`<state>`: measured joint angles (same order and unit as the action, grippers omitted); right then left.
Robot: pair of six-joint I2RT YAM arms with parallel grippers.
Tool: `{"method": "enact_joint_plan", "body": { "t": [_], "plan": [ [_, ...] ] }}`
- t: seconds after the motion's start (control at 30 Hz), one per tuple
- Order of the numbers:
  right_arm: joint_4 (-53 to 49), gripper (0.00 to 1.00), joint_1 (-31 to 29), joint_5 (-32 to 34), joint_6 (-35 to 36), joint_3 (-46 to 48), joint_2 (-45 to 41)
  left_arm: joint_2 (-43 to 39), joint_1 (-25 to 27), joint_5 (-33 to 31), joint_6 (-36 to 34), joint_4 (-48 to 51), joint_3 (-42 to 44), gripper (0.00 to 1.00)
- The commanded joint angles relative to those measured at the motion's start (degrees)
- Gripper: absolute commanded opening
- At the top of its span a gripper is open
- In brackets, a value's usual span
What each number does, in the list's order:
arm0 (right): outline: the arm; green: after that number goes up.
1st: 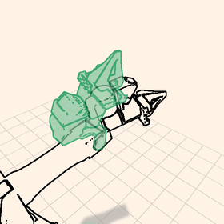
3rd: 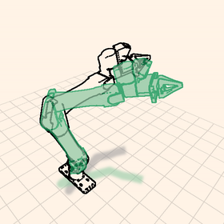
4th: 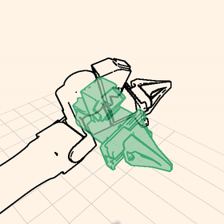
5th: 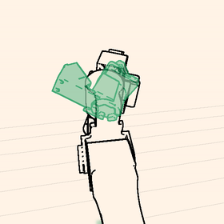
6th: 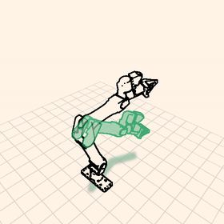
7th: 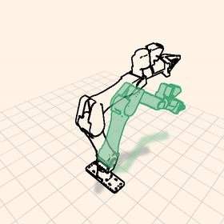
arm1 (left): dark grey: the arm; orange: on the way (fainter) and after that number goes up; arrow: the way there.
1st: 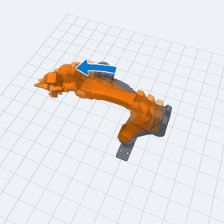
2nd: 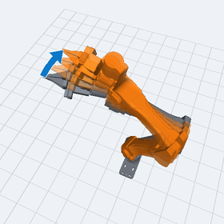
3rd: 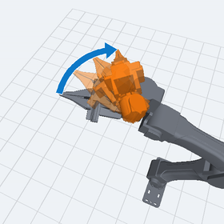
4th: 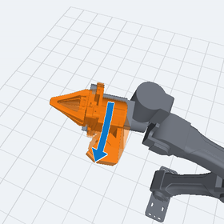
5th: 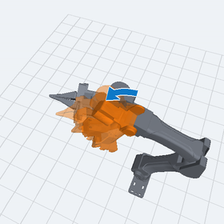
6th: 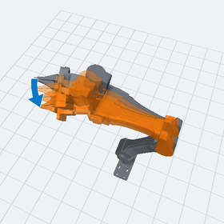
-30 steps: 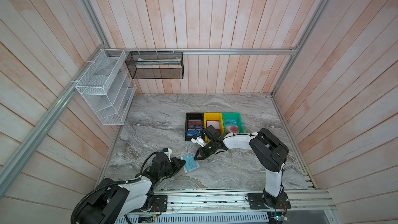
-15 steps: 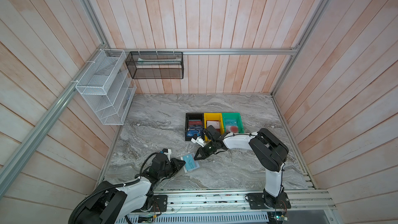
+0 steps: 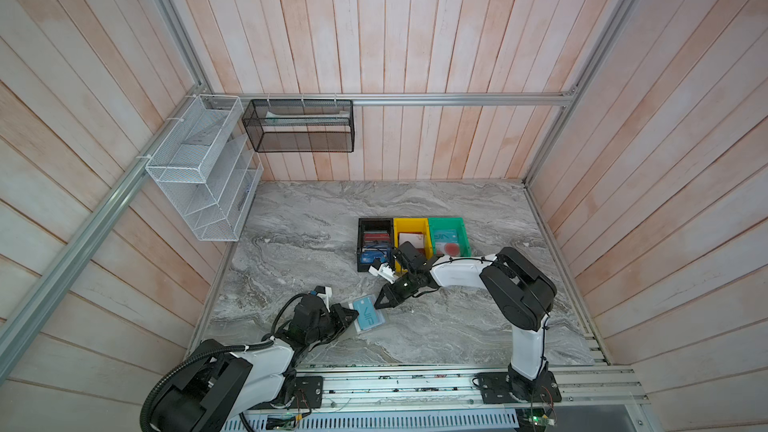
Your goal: Take the credit cards out of the card holder
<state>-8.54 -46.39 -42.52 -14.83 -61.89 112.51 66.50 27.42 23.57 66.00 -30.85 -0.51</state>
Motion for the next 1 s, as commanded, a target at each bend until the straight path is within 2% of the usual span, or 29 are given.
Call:
{"method": "enact_joint_plan", "body": {
  "t": [0.0, 0.23, 0.43, 0.67, 0.97],
  "plan": [
    [-2.55, 0.13, -0.37, 2.89, 0.69, 0.67, 3.33, -0.33, -0.17, -0.7, -0.78, 3.32, 5.03, 0.11],
    [-2.74, 0.13, -0.21, 2.78, 0.99, 0.71, 3.68, -1.02, -0.19, -1.33, -0.94, 3.96, 4.91, 0.08],
    [-2.2, 0.13, 1.24, 2.48, 1.23, 2.21, 3.33, -0.82, -0.21, -1.4, -1.05, 3.89, 5.08, 0.0],
    [-2.39, 0.13, 4.23, 2.97, 2.34, 5.05, 2.55, -1.38, -0.44, -1.58, -1.13, 4.67, 5.35, 0.0],
    [-2.65, 0.13, 4.95, 3.67, 3.13, 6.98, 2.1, -3.24, -1.95, -0.09, -2.5, 7.3, 5.7, 0.0]
  ]
}}
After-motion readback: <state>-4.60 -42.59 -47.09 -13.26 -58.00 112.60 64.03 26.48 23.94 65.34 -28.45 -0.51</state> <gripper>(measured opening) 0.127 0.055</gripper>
